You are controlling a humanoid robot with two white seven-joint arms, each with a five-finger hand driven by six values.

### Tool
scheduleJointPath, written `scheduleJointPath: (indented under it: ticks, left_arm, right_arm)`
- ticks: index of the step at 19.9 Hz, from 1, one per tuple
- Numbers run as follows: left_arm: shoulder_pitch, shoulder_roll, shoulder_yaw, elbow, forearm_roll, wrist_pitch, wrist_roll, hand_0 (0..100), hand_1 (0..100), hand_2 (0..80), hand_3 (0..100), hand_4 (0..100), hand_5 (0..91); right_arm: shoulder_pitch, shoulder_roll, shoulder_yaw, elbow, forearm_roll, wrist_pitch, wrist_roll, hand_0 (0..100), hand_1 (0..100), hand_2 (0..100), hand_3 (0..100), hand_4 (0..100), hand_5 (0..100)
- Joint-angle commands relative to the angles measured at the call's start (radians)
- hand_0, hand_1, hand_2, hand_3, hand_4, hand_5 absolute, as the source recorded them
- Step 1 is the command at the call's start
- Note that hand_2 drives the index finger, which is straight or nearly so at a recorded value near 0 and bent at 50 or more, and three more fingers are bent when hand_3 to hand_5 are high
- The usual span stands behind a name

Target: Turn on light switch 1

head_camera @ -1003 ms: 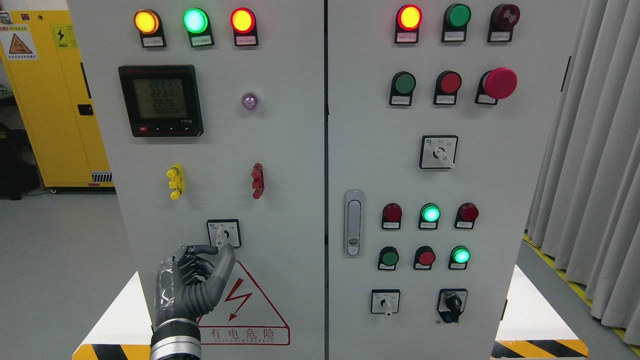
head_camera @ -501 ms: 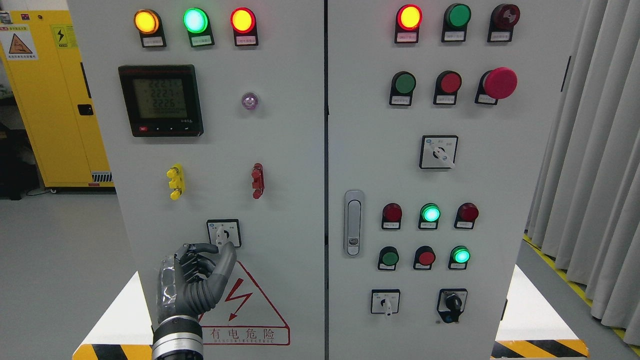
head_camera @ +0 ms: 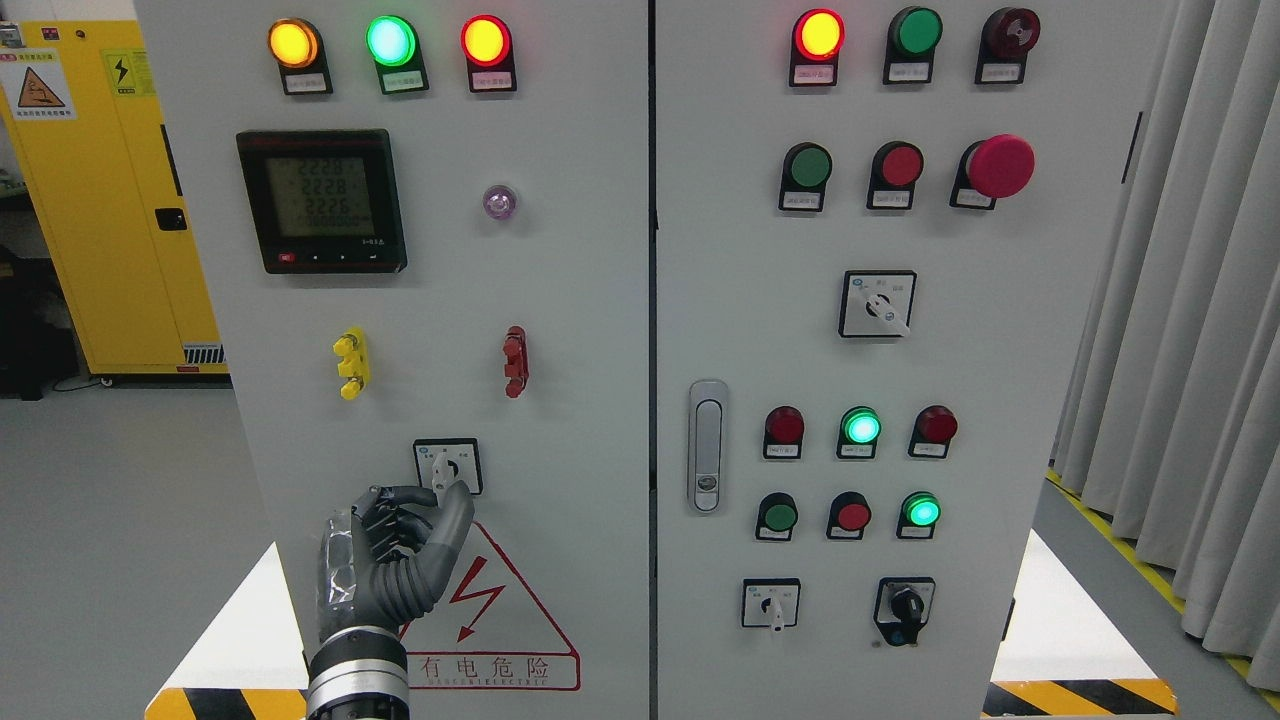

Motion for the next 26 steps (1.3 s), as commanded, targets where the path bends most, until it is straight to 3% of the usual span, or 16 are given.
scheduleJointPath:
  ticks: [1,26]
  left_arm:
    - [-0.005,-0.002,-0.001,0.006,0.0,0.0,0.001,30,70,57.2,88,86,82.4]
    - [-0.014,-0.007,-0.001,0.013,-0.003,0.002,0.001,30,65,59.2,89,87,82.6]
  right_arm:
    - [0.0,0.0,0.0,0.0,0.0,0.0,-0.001,0,50,4,0,0,0]
    - [0.0,0.0,0.0,0.0,0.0,0.0,0.001,0,50,4,0,0,0]
